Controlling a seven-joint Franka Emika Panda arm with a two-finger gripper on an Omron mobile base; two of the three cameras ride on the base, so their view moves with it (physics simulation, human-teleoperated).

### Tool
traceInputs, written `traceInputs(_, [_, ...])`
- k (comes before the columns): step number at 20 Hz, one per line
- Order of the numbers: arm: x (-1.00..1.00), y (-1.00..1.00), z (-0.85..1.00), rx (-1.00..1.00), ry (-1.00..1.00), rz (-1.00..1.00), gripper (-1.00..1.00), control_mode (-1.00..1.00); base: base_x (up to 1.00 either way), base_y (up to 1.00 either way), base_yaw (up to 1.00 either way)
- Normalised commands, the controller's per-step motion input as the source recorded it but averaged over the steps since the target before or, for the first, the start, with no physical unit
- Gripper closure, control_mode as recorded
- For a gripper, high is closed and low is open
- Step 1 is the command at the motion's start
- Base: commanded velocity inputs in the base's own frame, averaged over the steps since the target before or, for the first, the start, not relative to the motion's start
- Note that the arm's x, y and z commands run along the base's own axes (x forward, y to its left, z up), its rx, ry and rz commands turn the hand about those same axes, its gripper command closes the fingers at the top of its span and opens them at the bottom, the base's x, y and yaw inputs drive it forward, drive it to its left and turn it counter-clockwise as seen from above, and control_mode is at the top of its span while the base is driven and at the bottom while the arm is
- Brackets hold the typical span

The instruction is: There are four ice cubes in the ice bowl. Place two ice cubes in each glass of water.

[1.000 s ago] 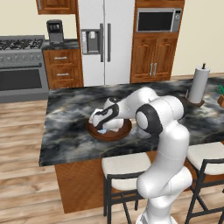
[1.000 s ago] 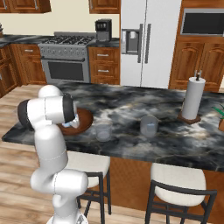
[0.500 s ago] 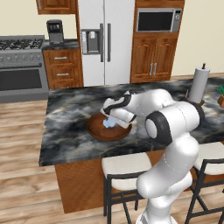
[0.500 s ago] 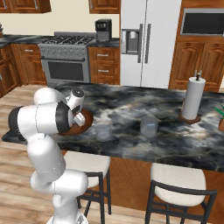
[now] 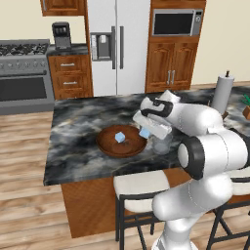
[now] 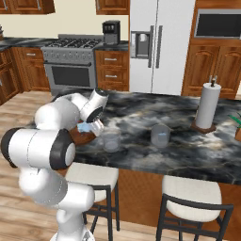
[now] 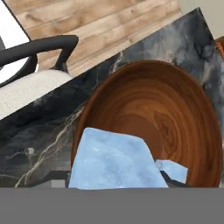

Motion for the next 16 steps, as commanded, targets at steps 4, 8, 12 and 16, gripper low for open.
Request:
traceInputs(4, [-0.17, -0.7, 0.79, 0.07, 0.23, -0.28, 1.0, -1.0, 0.0, 0.0, 0.0])
traceInputs(8, [-0.18, -0.77, 0.36, 0.17, 0.13, -0.37, 1.0, -1.0, 0.0, 0.0, 0.0])
traceInputs(12, [-0.2, -0.56, -0.05, 0.21, -0.1, -0.43, 1.0, -1.0, 0.0, 0.0, 0.0])
traceInputs(16, [-0.06, -0.05, -0.21, 0.12, -0.11, -0.58, 1.0, -1.0, 0.0, 0.0, 0.0])
